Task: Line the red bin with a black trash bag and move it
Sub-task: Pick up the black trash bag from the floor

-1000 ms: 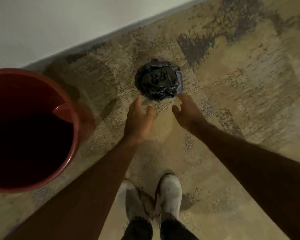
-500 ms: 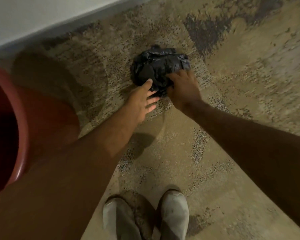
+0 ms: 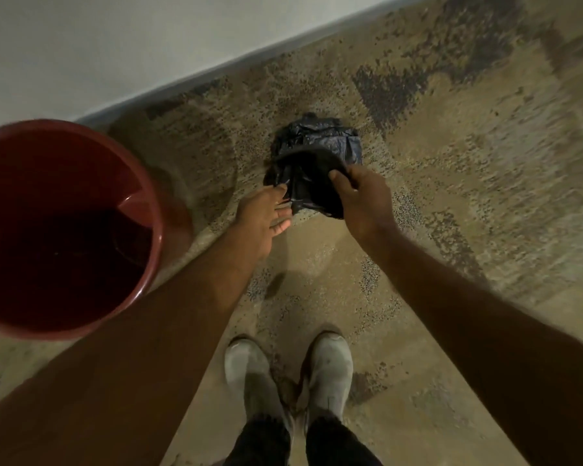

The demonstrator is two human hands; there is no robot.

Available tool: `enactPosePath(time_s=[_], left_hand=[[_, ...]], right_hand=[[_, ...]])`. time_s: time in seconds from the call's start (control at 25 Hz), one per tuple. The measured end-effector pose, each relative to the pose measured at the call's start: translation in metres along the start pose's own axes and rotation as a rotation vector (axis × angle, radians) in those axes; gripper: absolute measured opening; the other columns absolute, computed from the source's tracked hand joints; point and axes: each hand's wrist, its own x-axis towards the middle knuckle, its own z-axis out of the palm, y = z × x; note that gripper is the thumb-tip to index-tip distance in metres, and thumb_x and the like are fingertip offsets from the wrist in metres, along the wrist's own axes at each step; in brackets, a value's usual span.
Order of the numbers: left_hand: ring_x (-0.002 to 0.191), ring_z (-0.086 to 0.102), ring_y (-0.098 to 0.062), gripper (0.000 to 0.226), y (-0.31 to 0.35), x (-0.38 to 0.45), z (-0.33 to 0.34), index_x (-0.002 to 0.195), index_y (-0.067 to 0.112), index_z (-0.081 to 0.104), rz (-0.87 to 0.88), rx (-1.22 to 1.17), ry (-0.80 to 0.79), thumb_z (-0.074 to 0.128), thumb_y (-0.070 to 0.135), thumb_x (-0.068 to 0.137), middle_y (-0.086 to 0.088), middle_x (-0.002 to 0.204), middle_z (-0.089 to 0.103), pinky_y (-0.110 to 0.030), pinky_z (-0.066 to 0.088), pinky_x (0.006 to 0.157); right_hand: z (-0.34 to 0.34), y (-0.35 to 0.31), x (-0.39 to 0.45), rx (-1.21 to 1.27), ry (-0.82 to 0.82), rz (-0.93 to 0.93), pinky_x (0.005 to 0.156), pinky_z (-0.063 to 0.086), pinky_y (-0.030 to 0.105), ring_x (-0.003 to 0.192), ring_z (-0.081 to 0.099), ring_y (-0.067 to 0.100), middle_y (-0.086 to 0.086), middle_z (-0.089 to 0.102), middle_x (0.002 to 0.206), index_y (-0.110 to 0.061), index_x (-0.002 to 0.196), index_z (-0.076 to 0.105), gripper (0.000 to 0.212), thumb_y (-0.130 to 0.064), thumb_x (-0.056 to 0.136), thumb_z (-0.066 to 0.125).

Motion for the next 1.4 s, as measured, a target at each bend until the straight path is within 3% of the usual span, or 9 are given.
enactPosePath(time_s=[0.24, 0.36, 0.52, 0.68, 0.84, 0.92, 1.04, 1.24, 1.4], left_hand=[[0.082, 0.076, -0.017, 0.006, 0.025, -0.112, -0.036, 0.104, 0.016, 0.065, 0.008, -0.354, -0.009, 0.064, 0.018, 0.099, -0.002, 0.088, 0.078, -0.03, 0.06, 0.06], [0.083, 0.076, -0.019, 0.005, 0.029, -0.163, -0.052, 0.102, 0.015, 0.065, 0.007, -0.496, 0.006, 0.062, 0.012, 0.099, -0.005, 0.089, 0.079, -0.035, 0.062, 0.068], [0.093, 0.069, -0.024, 0.006, 0.032, -0.219, -0.072, 0.098, 0.012, 0.064, 0.022, -0.669, -0.004, 0.059, 0.009, 0.1, -0.008, 0.094, 0.072, -0.044, 0.053, 0.095], [0.1, 0.069, -0.026, 0.012, 0.031, -0.264, -0.088, 0.112, 0.01, 0.062, 0.074, -0.757, -0.059, 0.054, 0.009, 0.103, -0.011, 0.107, 0.073, -0.047, 0.056, 0.088], [0.111, 0.067, -0.026, 0.037, 0.028, -0.309, -0.096, 0.142, 0.013, 0.051, 0.108, -0.713, -0.108, 0.05, 0.012, 0.105, -0.012, 0.131, 0.066, -0.045, 0.058, 0.083], [0.113, 0.069, -0.028, 0.028, 0.024, -0.329, -0.101, 0.132, 0.014, 0.058, 0.13, -0.669, -0.141, 0.052, 0.012, 0.104, -0.012, 0.126, 0.07, -0.045, 0.059, 0.085], [0.11, 0.072, -0.027, 0.023, 0.018, -0.356, -0.113, 0.122, 0.009, 0.065, 0.197, -0.571, -0.217, 0.054, 0.011, 0.102, -0.013, 0.115, 0.075, -0.041, 0.06, 0.091], [0.109, 0.072, -0.024, 0.019, 0.006, -0.37, -0.147, 0.115, 0.015, 0.066, 0.187, -0.544, -0.148, 0.053, 0.007, 0.102, -0.004, 0.108, 0.079, -0.043, 0.055, 0.099], [0.099, 0.075, -0.016, 0.02, 0.003, -0.375, -0.201, 0.108, 0.02, 0.067, 0.163, -0.51, -0.045, 0.054, 0.006, 0.102, 0.003, 0.1, 0.08, -0.036, 0.058, 0.093]], right_hand=[[-0.051, -0.084, -0.063, 0.497, 0.131, 0.324, 0.075, 0.065, 0.035, 0.101, 0.074, 0.022, 0.007, 0.076, 0.103, -0.013, 0.103, 0.072, 0.023, -0.026, 0.106, 0.054], [-0.07, -0.115, -0.097, 0.667, 0.12, 0.397, 0.074, 0.063, 0.032, 0.105, 0.073, 0.018, 0.0, 0.075, 0.114, -0.029, 0.104, 0.068, 0.02, -0.025, 0.108, 0.049], [-0.09, -0.132, -0.141, 0.779, 0.186, 0.526, 0.072, 0.063, 0.03, 0.106, 0.073, 0.02, 0.006, 0.072, 0.119, -0.027, 0.107, 0.065, 0.02, -0.021, 0.109, 0.046], [-0.096, -0.127, -0.185, 0.745, 0.188, 0.704, 0.081, 0.059, 0.033, 0.113, 0.068, 0.023, 0.01, 0.068, 0.127, -0.015, 0.109, 0.062, 0.01, -0.014, 0.106, 0.052], [-0.097, -0.15, -0.226, 0.407, 0.244, 0.473, 0.085, 0.054, 0.027, 0.114, 0.061, 0.017, 0.009, 0.058, 0.137, -0.017, 0.132, 0.05, 0.044, -0.017, 0.094, 0.072], [-0.091, -0.175, -0.246, 0.313, 0.021, 0.164, 0.083, 0.057, 0.02, 0.112, 0.066, 0.005, -0.002, 0.063, 0.131, -0.019, 0.136, 0.05, 0.057, -0.034, 0.089, 0.078], [-0.066, -0.217, -0.274, 0.282, -0.343, 0.095, 0.088, 0.06, 0.025, 0.112, 0.068, 0.0, -0.013, 0.068, 0.125, -0.033, 0.138, 0.05, 0.075, -0.061, 0.076, 0.081], [-0.041, -0.241, -0.275, 0.291, -0.157, 0.229, 0.09, 0.061, 0.051, 0.101, 0.075, 0.026, 0.01, 0.077, 0.107, -0.009, 0.117, 0.071, 0.021, -0.02, 0.102, 0.061], [-0.055, -0.249, -0.282, 0.524, -0.002, 0.392, 0.076, 0.064, 0.039, 0.103, 0.072, 0.026, 0.007, 0.075, 0.107, -0.017, 0.11, 0.07, 0.022, -0.015, 0.108, 0.048]])
